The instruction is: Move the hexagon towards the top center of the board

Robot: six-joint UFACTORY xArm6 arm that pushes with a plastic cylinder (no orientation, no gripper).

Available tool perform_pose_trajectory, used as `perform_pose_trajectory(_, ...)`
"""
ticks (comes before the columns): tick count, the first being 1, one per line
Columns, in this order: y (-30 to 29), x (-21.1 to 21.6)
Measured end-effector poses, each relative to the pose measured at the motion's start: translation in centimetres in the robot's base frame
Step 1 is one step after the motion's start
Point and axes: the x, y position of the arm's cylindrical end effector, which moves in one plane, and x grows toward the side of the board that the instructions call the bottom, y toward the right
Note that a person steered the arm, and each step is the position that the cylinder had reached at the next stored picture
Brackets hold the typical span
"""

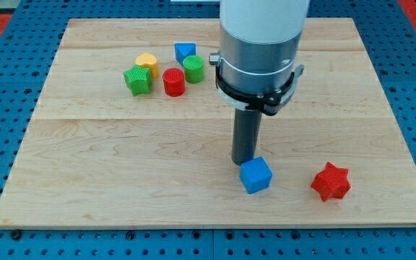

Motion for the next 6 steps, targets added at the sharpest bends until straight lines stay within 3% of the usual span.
perform_pose_trajectory(1,0.3,1.3)
perform_pose_trajectory(2,0.2,-2.2)
perform_pose_trajectory(3,0.5,-11.3)
perform_pose_trajectory(4,0.6,-16.6)
perform_pose_trajectory(6,-4.3,-22.4)
